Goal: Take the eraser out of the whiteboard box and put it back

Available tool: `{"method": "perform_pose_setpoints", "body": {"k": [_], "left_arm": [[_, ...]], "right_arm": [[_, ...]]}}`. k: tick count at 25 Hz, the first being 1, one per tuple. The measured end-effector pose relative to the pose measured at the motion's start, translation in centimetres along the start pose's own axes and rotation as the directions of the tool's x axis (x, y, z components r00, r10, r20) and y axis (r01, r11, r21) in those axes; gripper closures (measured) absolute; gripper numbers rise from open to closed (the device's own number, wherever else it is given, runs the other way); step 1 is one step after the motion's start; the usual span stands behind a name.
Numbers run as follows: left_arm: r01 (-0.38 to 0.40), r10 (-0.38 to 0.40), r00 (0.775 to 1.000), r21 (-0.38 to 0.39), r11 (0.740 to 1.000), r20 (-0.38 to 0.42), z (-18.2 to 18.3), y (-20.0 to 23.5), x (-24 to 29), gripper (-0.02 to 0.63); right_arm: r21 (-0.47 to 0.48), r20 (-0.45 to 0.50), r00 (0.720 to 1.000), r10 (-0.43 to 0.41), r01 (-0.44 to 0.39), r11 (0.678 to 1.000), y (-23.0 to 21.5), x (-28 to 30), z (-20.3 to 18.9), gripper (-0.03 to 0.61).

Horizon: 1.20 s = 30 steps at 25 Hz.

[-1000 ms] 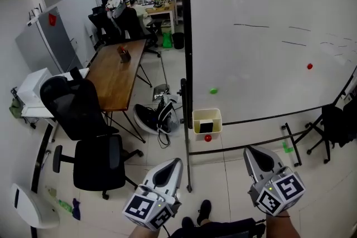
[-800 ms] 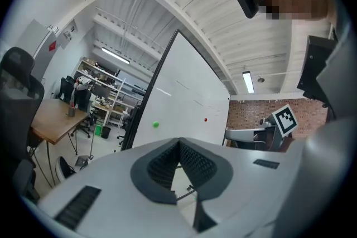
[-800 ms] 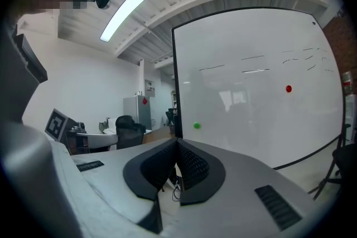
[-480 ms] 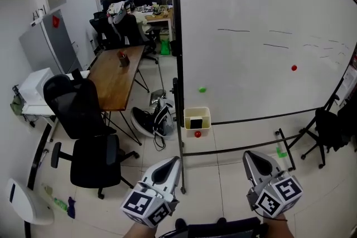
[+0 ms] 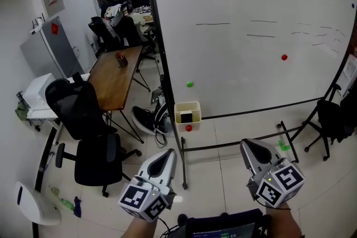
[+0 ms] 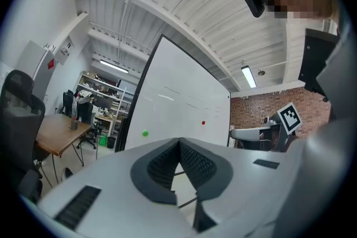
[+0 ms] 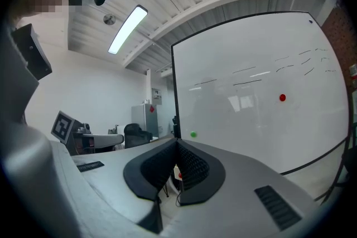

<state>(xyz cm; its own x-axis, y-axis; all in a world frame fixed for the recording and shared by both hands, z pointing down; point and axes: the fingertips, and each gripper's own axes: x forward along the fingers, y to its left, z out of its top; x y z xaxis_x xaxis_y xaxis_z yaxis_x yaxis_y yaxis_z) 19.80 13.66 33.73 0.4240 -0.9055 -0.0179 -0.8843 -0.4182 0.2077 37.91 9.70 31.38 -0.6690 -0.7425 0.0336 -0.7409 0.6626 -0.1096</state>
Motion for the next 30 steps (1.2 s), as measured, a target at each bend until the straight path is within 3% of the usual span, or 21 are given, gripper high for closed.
{"method": "perform_pose_setpoints", "body": {"k": [10,30], "left_arm": [[-0.01,0.01,1.0,0.009,1.0,-0.002,-0.5,-3.0,1.1,0.586],[-0.034,0.034,0.999,0.001,0.999,0.018,0.1,-1.7,1.9,0.586]], "right_arm": [[0.004,0.001,1.0,0.017,-0.017,1.0,-2.2,-2.1,0.2,0.557],[0.003,0.001,1.0,0.02,-0.02,1.0,-2.9,-0.6,0.7,0.557]]}}
